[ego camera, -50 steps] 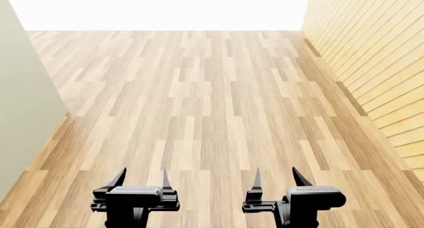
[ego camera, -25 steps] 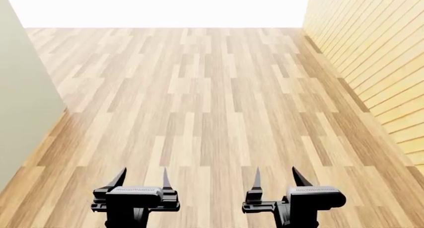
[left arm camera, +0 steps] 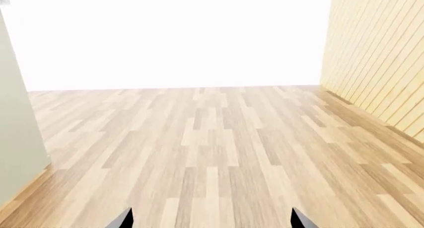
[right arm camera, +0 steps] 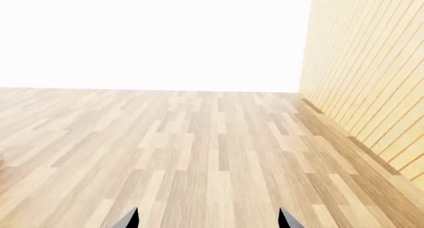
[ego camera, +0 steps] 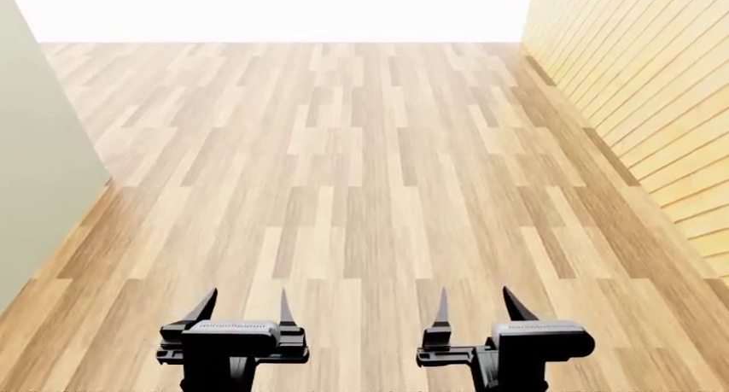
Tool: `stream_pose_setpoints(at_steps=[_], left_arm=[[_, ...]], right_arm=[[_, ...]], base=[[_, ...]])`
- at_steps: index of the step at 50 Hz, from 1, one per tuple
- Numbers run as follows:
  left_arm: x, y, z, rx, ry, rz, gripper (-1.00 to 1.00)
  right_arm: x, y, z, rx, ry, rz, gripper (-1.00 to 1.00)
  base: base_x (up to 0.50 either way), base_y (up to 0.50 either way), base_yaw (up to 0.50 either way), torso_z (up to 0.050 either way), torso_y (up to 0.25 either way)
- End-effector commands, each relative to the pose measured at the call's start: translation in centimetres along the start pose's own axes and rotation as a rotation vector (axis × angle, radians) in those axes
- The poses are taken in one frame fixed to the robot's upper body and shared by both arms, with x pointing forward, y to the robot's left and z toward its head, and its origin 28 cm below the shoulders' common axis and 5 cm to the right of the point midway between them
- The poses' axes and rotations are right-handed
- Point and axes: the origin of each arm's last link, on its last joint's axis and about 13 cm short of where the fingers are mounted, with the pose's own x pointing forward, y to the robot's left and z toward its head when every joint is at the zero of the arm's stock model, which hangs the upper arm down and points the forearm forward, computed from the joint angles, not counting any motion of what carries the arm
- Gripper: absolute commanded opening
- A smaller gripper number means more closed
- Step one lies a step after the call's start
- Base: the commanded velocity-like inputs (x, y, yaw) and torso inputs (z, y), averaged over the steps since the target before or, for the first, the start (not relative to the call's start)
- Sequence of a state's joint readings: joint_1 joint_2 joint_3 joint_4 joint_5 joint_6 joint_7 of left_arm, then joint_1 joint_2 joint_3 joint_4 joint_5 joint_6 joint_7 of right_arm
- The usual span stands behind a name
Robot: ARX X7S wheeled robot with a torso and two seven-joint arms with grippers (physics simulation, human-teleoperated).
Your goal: Close the dishwasher door
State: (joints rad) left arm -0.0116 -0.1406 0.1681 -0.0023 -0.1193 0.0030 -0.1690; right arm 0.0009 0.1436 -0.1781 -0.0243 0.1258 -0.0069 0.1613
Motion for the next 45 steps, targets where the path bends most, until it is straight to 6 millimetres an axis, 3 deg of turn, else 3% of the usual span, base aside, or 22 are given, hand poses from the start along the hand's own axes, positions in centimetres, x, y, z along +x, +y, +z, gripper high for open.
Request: stream_pose_setpoints(at_steps=[1, 45], left_arm=[[-0.02, -0.01, 0.00, 0.001, 0.000, 0.000, 1.00], [-0.15, -0.11, -0.01, 0.004, -0.001, -0.004, 1.00]], right_arm=[[-0.04, 0.01, 0.04, -0.001, -0.002, -0.001, 1.00], [0.00, 0.10, -0.05, -0.005, 0.000, 0.003, 1.00]], base=[[0.00, 0.00, 0.00, -0.050, 0.000], [0.00, 0.00, 0.00, -0.050, 0.000]])
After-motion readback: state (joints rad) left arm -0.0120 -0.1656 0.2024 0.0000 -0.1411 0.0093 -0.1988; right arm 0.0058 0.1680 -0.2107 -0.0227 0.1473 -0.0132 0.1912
